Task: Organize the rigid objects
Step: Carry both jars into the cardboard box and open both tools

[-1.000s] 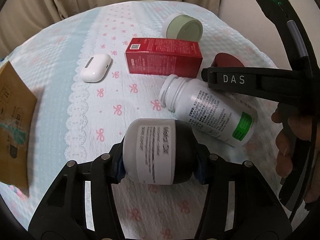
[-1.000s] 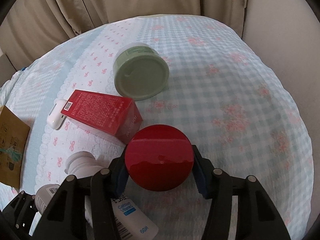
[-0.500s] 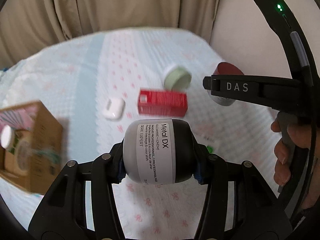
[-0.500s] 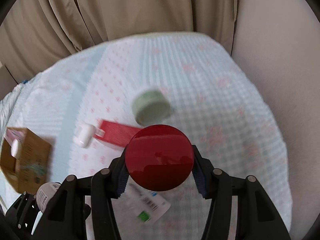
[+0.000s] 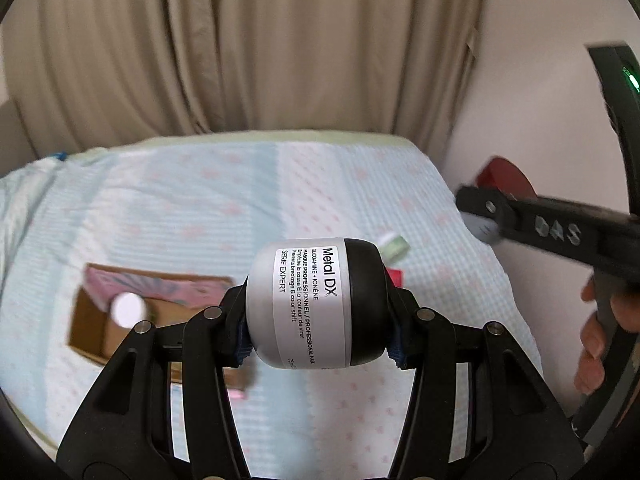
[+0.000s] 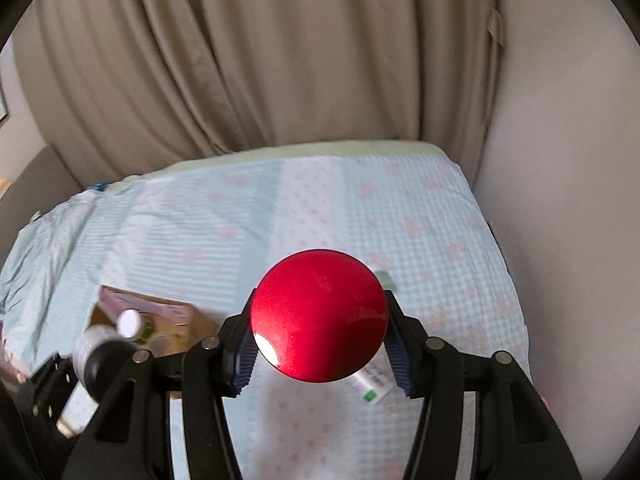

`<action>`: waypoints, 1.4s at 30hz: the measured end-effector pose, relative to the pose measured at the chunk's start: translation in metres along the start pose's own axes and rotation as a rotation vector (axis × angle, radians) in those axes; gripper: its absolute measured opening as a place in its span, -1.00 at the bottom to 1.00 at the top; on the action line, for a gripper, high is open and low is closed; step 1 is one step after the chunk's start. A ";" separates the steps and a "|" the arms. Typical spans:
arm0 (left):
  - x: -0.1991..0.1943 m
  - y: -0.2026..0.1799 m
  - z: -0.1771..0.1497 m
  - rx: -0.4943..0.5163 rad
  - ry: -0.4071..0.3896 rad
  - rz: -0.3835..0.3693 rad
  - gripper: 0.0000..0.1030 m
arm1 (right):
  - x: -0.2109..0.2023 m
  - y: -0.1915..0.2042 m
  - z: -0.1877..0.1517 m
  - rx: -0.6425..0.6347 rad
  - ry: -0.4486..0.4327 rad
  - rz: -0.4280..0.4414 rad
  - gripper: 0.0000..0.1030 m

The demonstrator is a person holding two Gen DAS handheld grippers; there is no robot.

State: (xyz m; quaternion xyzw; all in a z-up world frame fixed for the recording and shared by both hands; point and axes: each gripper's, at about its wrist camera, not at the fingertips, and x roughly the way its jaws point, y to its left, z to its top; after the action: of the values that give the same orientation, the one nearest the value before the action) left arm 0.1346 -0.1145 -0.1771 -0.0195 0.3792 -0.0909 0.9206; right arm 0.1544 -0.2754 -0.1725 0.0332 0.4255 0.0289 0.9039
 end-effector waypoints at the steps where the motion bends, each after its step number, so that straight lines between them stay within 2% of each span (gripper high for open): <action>1: -0.007 0.009 0.005 -0.005 -0.003 0.005 -0.08 | -0.009 0.011 0.003 -0.010 -0.004 0.014 -0.01; 6: -0.036 0.072 0.024 -0.049 -0.004 0.020 -0.08 | -0.034 0.065 0.012 -0.055 -0.017 0.055 -0.01; 11: -0.049 0.144 0.032 -0.057 0.018 0.014 -0.08 | -0.040 0.123 0.012 -0.072 -0.026 0.072 -0.01; 19: -0.042 0.244 0.028 0.008 0.098 -0.016 -0.08 | -0.012 0.203 -0.005 0.026 0.028 0.026 -0.01; 24: -0.014 0.296 0.014 0.026 0.180 -0.030 -0.08 | 0.015 0.241 -0.021 0.094 0.077 0.003 -0.01; 28: 0.017 0.322 -0.004 0.023 0.248 -0.034 -0.08 | 0.045 0.264 -0.034 0.105 0.119 -0.006 -0.01; 32: 0.052 0.340 -0.023 0.016 0.313 -0.028 -0.08 | 0.076 0.278 -0.048 0.081 0.151 -0.007 -0.01; 42: 0.144 0.363 -0.082 0.041 0.499 -0.020 -0.08 | 0.184 0.291 -0.086 0.061 0.305 0.008 -0.01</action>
State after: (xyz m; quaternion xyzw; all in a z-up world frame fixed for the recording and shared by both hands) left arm 0.2330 0.2182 -0.3738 0.0188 0.5927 -0.1095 0.7977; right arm 0.1979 0.0321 -0.3438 0.0578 0.5583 0.0244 0.8273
